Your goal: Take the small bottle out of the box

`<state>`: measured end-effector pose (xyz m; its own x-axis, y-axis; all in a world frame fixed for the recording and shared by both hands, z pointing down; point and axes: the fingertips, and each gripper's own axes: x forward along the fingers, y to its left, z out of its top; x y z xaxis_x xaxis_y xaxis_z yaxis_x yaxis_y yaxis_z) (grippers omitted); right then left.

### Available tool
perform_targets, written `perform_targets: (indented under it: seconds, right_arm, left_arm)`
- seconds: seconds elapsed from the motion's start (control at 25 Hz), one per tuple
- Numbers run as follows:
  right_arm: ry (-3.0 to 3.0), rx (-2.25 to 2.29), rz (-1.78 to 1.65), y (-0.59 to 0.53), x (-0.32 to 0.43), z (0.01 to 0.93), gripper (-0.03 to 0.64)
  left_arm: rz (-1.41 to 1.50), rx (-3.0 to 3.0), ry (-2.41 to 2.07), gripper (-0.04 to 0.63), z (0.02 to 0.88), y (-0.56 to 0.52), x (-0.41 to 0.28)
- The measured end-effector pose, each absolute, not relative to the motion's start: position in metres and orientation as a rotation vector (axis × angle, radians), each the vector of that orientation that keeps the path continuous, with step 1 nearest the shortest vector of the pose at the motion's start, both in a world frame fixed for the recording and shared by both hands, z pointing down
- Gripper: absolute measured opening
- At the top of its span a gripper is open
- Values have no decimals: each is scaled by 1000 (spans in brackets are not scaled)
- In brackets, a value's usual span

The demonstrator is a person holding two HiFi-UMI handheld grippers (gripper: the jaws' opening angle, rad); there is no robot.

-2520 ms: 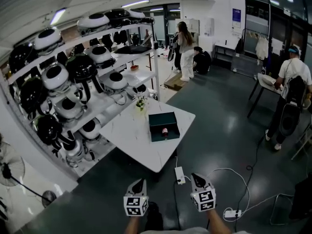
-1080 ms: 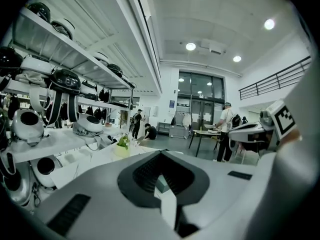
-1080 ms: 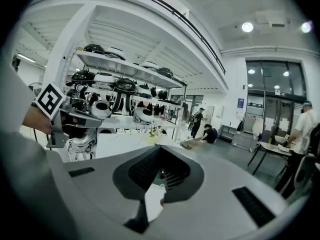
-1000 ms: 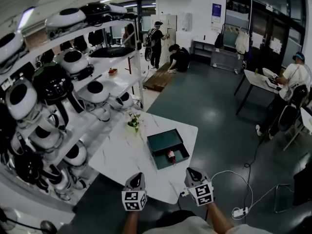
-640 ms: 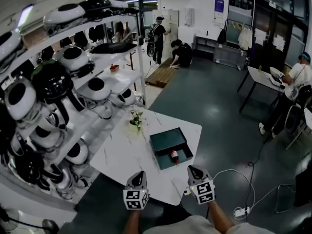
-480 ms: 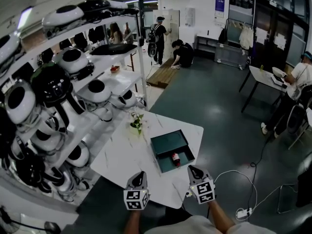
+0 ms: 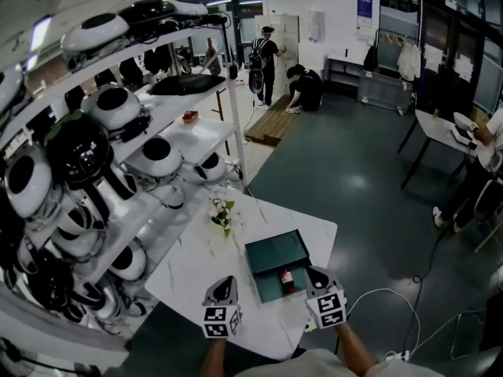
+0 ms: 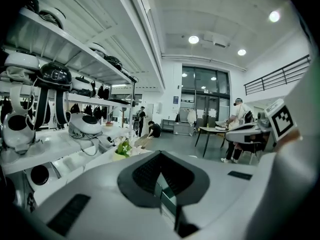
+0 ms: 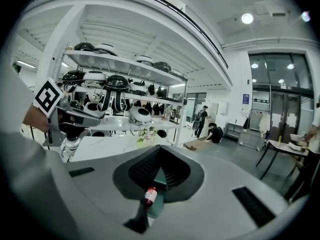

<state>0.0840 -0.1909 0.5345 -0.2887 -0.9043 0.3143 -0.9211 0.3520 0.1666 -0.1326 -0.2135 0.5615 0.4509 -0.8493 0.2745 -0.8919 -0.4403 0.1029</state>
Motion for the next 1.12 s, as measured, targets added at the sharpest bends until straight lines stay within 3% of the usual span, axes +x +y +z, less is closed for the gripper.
perform_targets:
  seconds: [0.6, 1.12]
  right_arm:
    - [-2323, 1552, 127, -308, 126, 556, 21]
    - [-2315, 1427, 335, -336, 109, 628, 21]
  left_arm:
    - [356, 2361, -1598, 18, 576, -305, -99]
    - [495, 2292, -1580, 18, 615, -334, -103]
